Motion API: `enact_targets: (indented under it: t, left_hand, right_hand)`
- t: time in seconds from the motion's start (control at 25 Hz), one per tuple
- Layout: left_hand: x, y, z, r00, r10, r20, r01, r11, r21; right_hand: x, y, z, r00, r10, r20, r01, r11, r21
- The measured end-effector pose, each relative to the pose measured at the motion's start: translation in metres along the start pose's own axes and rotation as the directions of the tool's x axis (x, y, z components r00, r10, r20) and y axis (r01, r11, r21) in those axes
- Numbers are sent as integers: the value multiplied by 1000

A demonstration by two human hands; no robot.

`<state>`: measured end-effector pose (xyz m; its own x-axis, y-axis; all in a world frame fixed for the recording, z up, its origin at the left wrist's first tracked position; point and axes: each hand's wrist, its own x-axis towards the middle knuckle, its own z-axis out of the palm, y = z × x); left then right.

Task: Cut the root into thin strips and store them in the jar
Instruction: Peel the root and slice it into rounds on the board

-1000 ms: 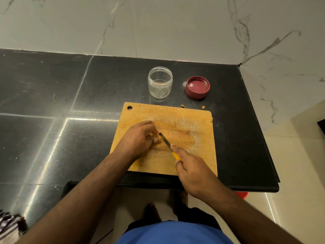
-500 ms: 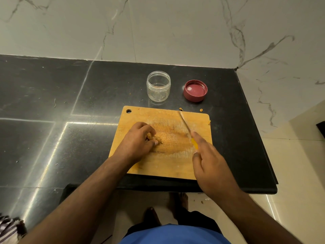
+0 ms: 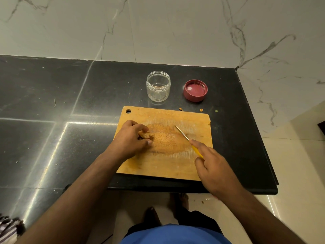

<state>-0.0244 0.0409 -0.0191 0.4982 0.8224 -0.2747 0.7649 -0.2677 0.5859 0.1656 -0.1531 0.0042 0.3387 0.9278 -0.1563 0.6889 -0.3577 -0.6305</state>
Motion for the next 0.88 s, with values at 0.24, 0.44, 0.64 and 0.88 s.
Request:
enact_targets:
  t: [0.24,0.44,0.64,0.88]
  left_hand:
    - [3,-1,0,1000,9,-19,-8,1000,20]
    - [3,14,23,994,67,-82,-69,997,-20]
    - [6,15,30,994,67,-91,-69,997,-21]
    - [10,16,32,994,60,-94,-61,998,-1]
  right_hand:
    - [2,-1,6,999,19,44,-23,995,94]
    - [5,-5,5,998,45,34,-51,979,199]
    - [4,-8,11,999,20,45,-28,985,170]
    - [9,-14,16,998,-8,68,4,998,65]
